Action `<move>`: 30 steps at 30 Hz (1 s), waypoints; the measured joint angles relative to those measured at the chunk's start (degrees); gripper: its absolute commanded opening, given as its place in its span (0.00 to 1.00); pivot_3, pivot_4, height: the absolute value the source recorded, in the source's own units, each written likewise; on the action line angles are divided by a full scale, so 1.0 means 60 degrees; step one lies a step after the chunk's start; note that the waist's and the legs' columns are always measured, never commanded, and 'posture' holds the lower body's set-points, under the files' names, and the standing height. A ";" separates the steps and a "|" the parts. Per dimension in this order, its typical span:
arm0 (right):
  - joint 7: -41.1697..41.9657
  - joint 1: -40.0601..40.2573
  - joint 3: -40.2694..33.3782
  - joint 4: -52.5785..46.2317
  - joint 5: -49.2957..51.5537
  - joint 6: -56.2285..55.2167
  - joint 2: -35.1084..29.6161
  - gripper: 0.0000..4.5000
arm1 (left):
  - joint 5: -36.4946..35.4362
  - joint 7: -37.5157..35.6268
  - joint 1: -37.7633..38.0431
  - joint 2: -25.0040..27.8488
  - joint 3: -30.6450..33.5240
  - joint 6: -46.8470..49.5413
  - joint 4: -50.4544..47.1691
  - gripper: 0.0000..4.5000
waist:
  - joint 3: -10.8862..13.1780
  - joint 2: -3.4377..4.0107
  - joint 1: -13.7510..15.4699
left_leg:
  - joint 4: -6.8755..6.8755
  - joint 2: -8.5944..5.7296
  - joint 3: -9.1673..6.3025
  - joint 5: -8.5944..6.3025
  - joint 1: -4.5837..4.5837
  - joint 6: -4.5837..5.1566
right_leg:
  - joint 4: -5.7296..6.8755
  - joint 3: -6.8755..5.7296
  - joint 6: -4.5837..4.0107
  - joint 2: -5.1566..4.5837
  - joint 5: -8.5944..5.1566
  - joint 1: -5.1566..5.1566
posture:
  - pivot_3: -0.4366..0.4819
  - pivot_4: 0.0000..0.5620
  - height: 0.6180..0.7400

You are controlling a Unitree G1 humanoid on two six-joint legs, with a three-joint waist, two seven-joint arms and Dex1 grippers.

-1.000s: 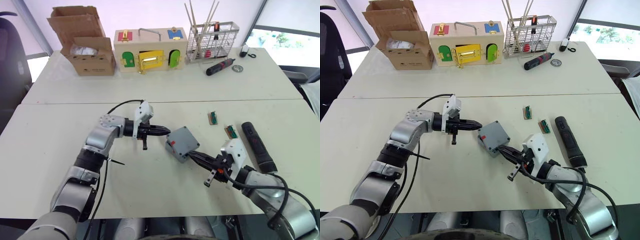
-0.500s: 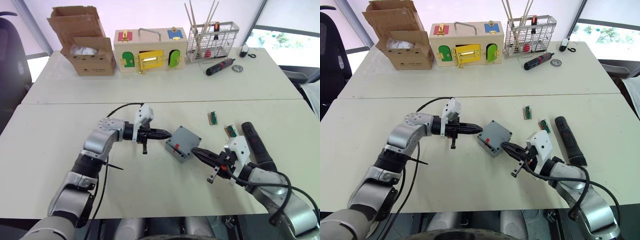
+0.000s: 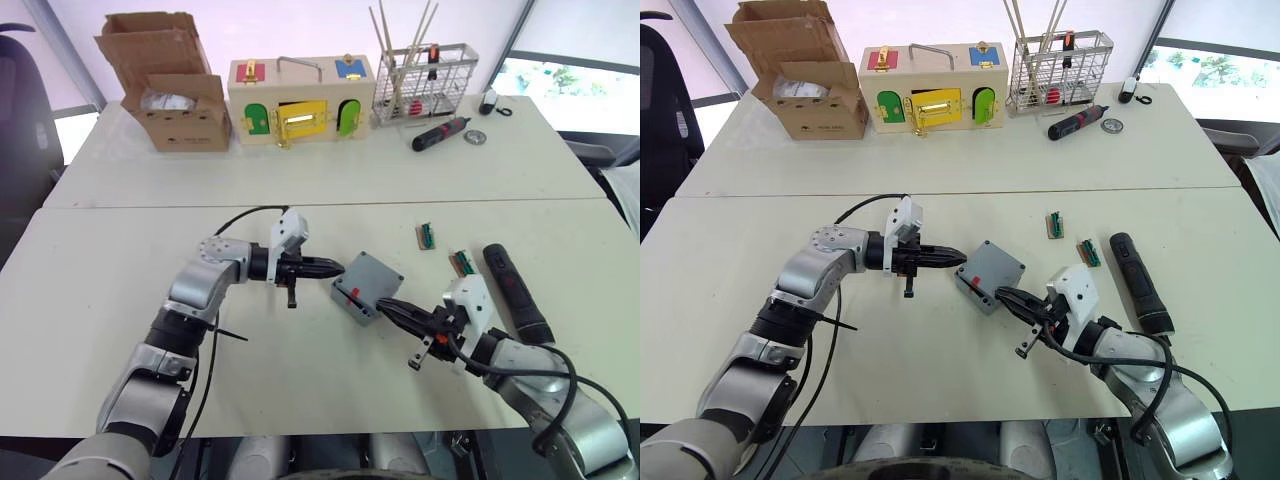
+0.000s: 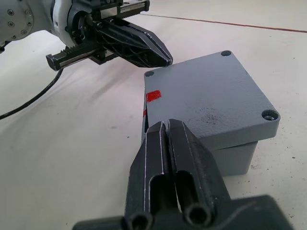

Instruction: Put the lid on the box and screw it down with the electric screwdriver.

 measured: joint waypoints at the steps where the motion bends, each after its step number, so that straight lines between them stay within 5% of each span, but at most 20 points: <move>1: -0.0023 -0.0007 -0.0017 -0.0028 0.0026 0.0017 0.0004 0.01 | 0.0004 0.0005 -0.0002 0.0001 0.0001 -0.0015 0.0022 0.00 | 0.0000 0.0000 0.0000 | 0.0000 0.0000 0.0000 0.0000 0.0000 0.0000 | 0.0000 0.0000 0.0000 0.0000 0.0000 0.0000 | 0.48 0.27 0.98; 15: -0.0159 0.0039 -0.1314 -0.0364 0.0937 0.0562 -0.0092 0.01 | 0.0238 0.0121 -0.0318 -0.0046 -0.0013 -0.0620 0.0969 0.00 | 0.0000 0.0000 -0.0001 | -0.0003 -0.0001 0.0000 -0.0014 0.0000 0.0024 | 0.0000 -0.0001 0.0000 -0.0002 0.0000 -0.0002 | 0.48 0.27 0.98; 30: 0.0215 0.0605 -0.1213 0.0217 0.0146 0.0099 -0.0193 0.01 | 0.0342 0.0147 -0.0811 -0.0444 -0.0018 -0.0993 0.1507 0.00 | 0.0000 0.0000 -0.0001 | -0.0002 0.0000 0.0004 -0.0014 0.0000 0.0024 | 0.0001 -0.0001 0.0000 0.0001 0.0000 -0.0002 | 0.48 0.27 0.98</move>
